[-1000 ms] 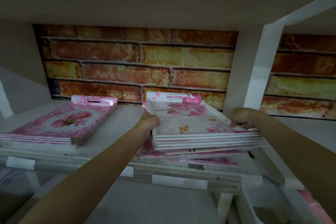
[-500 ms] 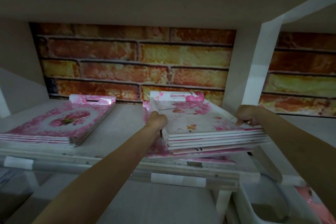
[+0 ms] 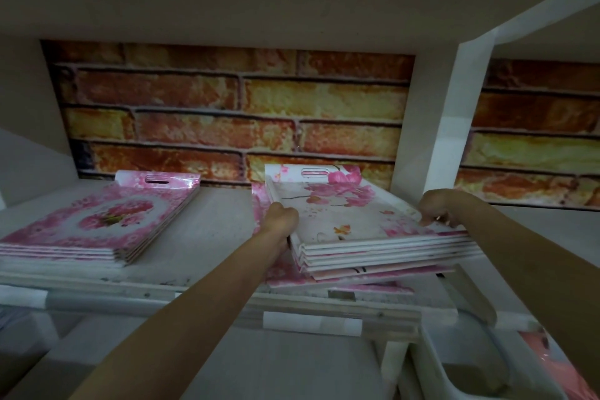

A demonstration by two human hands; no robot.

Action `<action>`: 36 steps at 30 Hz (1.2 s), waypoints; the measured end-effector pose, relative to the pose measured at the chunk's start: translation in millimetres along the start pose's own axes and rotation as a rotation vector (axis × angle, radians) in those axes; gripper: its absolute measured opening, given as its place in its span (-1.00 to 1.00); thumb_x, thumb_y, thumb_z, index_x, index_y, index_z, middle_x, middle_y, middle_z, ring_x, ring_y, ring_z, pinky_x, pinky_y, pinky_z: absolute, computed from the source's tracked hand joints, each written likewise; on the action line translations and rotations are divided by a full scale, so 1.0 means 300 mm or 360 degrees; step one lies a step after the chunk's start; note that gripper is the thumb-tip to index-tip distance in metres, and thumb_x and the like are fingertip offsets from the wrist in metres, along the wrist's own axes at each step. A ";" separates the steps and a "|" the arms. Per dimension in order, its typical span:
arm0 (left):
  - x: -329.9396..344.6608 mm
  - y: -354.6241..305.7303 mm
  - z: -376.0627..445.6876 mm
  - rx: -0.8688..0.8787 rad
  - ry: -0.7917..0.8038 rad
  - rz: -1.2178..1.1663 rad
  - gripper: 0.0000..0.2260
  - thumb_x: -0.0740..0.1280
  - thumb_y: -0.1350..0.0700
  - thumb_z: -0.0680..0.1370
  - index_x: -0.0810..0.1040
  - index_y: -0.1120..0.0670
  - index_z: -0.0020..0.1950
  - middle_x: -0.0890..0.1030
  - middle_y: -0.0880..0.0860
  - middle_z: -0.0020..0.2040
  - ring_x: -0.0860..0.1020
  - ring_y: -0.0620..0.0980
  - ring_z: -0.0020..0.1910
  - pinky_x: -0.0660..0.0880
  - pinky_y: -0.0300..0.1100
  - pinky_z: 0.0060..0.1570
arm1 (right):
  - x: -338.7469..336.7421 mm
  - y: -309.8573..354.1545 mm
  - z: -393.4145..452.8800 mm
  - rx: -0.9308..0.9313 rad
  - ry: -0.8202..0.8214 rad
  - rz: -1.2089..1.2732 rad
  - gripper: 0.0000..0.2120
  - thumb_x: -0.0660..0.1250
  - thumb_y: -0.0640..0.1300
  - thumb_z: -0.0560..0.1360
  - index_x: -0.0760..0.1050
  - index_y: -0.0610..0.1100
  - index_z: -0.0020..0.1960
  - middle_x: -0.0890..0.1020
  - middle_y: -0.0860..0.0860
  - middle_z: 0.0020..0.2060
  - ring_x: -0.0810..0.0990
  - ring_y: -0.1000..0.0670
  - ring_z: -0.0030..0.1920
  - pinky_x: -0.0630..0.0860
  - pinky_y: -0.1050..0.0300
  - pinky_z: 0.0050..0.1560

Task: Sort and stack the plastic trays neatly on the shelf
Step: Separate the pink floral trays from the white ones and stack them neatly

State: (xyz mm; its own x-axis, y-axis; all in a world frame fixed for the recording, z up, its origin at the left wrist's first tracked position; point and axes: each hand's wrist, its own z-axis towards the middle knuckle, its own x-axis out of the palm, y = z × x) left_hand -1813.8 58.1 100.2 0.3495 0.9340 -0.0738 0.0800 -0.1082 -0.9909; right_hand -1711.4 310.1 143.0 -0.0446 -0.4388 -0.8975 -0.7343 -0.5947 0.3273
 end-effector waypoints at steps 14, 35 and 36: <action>0.020 0.025 -0.001 -0.0070 0.0060 0.0029 -0.65 0.12 0.35 0.55 0.34 0.34 0.35 0.46 0.28 0.29 0.45 0.17 0.06 0.40 -0.13 -0.04 | 0.012 -0.057 0.057 -0.0001 -0.0173 0.0417 -0.70 0.15 -0.53 0.48 0.32 -0.23 -0.33 0.35 -0.13 -0.24 0.31 -0.06 -0.21 0.26 0.15 -0.14; -0.155 0.071 0.101 -0.0012 0.0162 0.0500 -0.39 0.42 -0.11 0.23 0.55 0.16 0.21 0.62 0.14 0.15 0.60 0.14 0.10 0.51 0.05 0.21 | 0.043 0.001 -0.033 -0.0103 0.0041 0.0379 -0.94 0.22 -0.45 0.51 0.42 -0.35 -0.08 0.44 -0.12 -0.27 0.40 -0.05 -0.30 0.31 0.15 -0.33; -0.159 0.060 0.090 -0.0025 0.0204 0.0462 -0.48 0.39 -0.03 0.27 0.56 0.17 0.17 0.65 0.13 0.09 0.62 0.13 0.05 0.53 0.03 0.18 | 0.047 0.003 -0.035 -0.0108 0.0017 0.0374 -0.95 0.22 -0.45 0.50 0.41 -0.36 -0.06 0.44 -0.12 -0.27 0.40 -0.05 -0.31 0.31 0.16 -0.34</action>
State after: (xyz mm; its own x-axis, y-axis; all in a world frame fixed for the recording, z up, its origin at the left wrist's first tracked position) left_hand -1854.1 20.8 82.8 0.4748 0.8129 -0.3373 -0.0262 -0.3701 -0.9286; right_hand -1705.6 296.4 133.7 -0.2014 -0.5775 -0.7911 -0.6572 -0.5193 0.5463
